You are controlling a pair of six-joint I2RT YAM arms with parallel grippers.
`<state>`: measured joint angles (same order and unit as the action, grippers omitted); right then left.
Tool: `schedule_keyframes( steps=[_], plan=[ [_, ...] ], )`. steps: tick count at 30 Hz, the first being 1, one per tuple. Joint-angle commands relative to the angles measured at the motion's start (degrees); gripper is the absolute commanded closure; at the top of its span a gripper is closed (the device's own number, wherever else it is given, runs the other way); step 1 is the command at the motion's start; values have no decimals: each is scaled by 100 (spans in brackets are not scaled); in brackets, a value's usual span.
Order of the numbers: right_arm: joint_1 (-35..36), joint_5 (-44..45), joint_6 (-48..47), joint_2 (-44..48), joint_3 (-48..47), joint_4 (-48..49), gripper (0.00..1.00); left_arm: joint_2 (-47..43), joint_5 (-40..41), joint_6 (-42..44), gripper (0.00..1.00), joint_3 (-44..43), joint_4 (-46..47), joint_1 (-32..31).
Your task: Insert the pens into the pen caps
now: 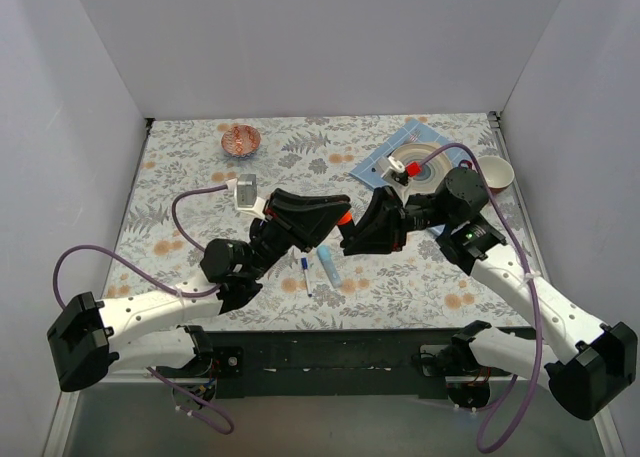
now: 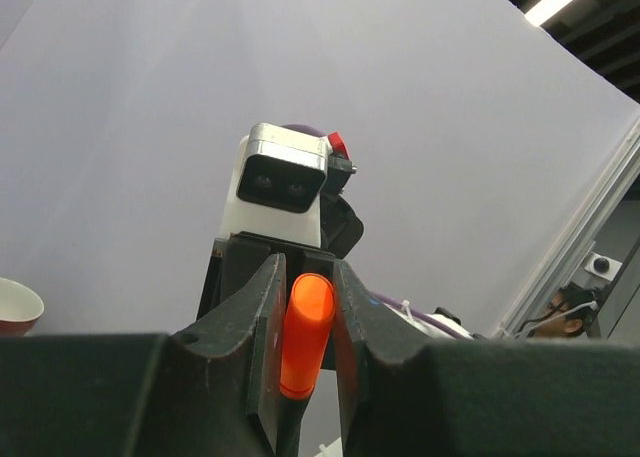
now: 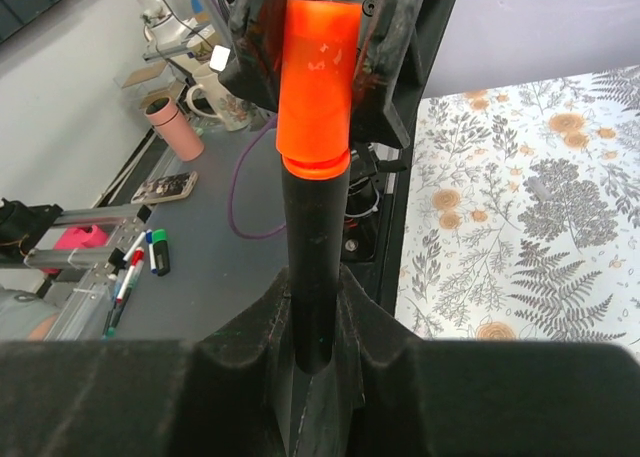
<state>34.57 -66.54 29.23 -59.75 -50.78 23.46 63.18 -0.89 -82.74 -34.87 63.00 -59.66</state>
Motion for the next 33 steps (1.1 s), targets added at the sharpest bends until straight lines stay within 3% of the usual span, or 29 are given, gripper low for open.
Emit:
schedule_keyframes(
  steps=[1, 16, 33],
  plan=[
    [-187, 2216, -743, 165, -1284, 1303, 99, 854, -2557, -32, 100, 499, -3619, -802],
    [-328, 2163, -1298, 367, -1558, 422, 99, 99, -2039, 654, 100, 253, -5465, -819],
    [-530, 1909, -744, 157, -1847, 773, 99, 54, -2311, 452, 100, 674, -4719, -828]
  ],
)
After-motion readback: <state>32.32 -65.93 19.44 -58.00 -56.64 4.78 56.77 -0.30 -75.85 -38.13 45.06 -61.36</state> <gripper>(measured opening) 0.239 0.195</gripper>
